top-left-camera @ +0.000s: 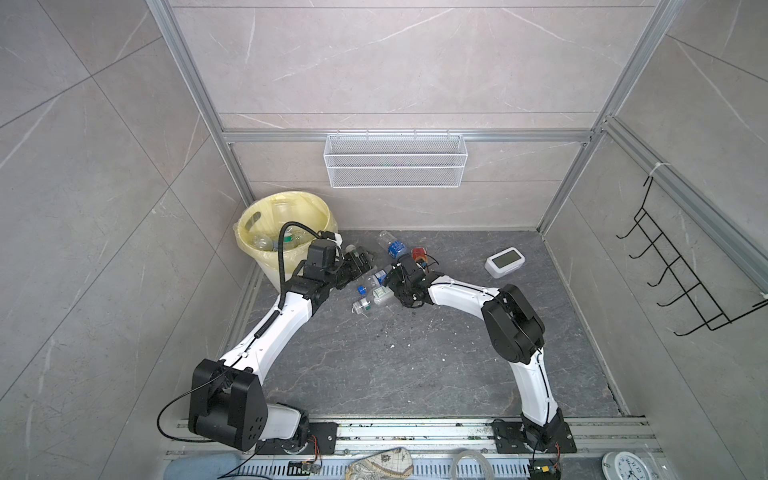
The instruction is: Throw the plastic bottles in the bin
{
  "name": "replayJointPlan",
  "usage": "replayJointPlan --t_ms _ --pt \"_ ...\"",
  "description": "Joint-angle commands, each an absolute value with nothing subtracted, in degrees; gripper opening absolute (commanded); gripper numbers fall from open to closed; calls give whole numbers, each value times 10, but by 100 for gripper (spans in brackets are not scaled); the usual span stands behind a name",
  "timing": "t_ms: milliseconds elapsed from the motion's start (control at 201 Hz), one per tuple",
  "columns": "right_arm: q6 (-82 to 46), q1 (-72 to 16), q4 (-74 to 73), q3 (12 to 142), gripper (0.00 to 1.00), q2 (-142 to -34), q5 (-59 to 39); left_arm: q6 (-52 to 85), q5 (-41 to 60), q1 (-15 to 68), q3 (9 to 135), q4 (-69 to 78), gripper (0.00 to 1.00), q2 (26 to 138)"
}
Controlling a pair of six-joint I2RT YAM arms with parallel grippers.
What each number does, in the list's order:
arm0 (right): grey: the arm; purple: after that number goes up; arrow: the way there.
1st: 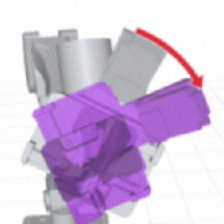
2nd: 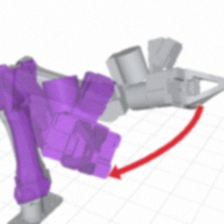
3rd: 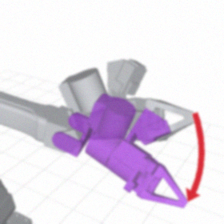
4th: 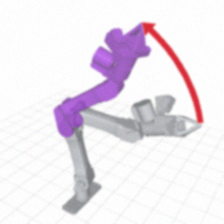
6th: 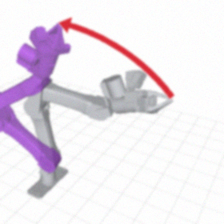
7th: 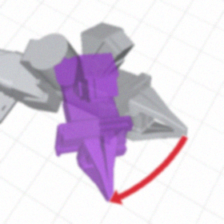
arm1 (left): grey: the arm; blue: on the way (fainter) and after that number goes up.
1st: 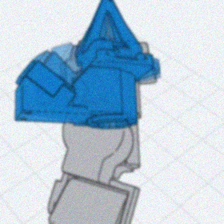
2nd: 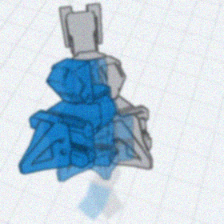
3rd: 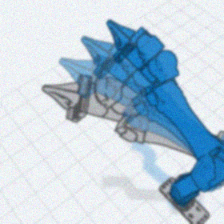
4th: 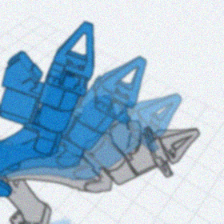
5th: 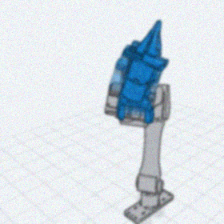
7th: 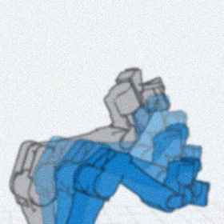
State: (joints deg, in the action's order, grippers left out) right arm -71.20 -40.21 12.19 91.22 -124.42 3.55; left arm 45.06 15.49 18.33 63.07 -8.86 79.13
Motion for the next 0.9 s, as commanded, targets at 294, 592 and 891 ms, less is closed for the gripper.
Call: replayJointPlan --t_ms 294,592,891 --pt "-678 -408 139 946 90 -1277 8 458 167 180 628 -67 100 791" --pt "-653 -409 174 985 88 -1310 5 458 168 179 629 -68 100 790" --pt "-645 -408 167 955 77 -1305 0 461 172 178 629 -66 100 793"
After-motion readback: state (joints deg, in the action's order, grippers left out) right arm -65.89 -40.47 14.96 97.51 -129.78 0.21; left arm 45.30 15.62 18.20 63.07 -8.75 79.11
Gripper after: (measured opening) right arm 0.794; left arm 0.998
